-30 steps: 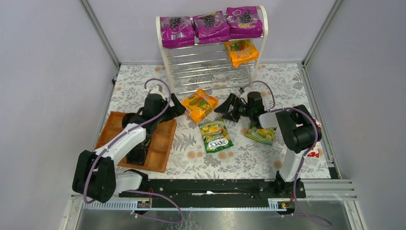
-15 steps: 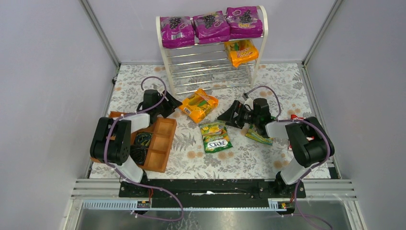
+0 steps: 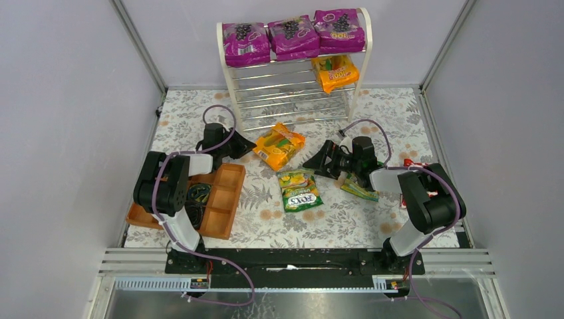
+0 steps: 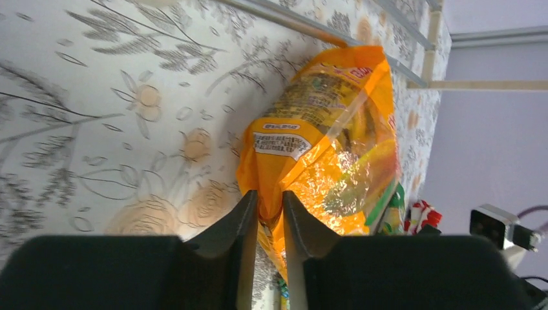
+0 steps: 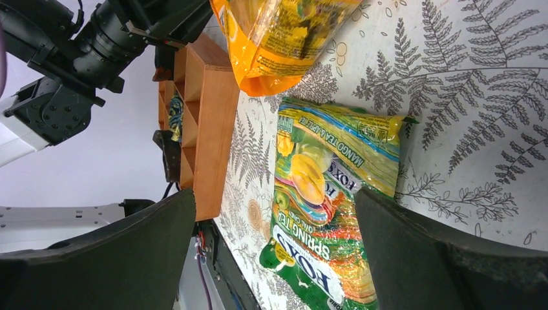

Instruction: Place and organize the candy bags onto the shelf

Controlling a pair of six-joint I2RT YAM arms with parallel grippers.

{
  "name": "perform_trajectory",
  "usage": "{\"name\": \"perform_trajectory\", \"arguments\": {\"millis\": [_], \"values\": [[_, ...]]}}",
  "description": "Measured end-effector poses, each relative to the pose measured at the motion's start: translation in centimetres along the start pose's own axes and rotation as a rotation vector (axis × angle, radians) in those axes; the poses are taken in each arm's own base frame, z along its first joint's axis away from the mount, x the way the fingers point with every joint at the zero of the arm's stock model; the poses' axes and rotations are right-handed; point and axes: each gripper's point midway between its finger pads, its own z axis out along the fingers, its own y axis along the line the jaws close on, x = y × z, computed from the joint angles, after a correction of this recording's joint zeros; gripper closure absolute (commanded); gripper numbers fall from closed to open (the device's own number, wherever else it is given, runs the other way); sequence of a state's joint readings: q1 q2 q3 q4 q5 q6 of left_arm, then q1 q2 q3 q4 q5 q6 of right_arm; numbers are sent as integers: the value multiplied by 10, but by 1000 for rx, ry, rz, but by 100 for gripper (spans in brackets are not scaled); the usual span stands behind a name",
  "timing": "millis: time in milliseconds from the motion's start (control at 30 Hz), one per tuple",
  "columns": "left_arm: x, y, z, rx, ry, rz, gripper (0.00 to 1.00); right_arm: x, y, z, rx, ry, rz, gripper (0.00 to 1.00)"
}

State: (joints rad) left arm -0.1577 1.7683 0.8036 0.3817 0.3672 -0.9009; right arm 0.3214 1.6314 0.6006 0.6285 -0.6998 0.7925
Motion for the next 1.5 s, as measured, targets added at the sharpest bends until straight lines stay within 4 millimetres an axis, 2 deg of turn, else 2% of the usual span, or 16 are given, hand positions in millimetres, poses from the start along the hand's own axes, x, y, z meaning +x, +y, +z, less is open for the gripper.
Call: {"name": "perform_trajectory", "arguments": {"millis": [67,167,333,433,567,700,833,933,1067,1200,1367,1433,1500], "values": [[8,-6,1,22,19,2,82,2,-1,0,4,4,4,0],[30,-16,0,49,65,12,88,6,-5,-2,15,11,15,0],[90,-38,-9,104,180,28,90,6,-13,-9,42,-12,48,0],[123,-50,-14,140,247,21,96,7,-26,-21,81,-57,120,0],[152,-71,-20,197,315,-18,98,19,-39,-35,113,-104,221,0],[172,-94,-23,268,370,-75,100,20,-39,-41,109,-165,298,0],[181,-112,-24,323,403,-154,100,13,-41,-43,119,-223,369,0],[179,-125,-24,372,401,-212,100,7,-41,-43,124,-251,401,0],[178,-133,-27,405,392,-237,100,-6,-40,-36,140,-251,404,0],[178,-118,-30,365,361,-276,100,-45,-33,-10,171,-202,349,0],[187,-99,-38,318,379,-352,100,-96,-9,16,151,-143,193,0],[189,-99,-38,326,388,-384,100,-103,-4,15,160,-133,137,0],[189,-101,-36,345,397,-423,100,-97,-7,10,185,-116,112,0]]}}
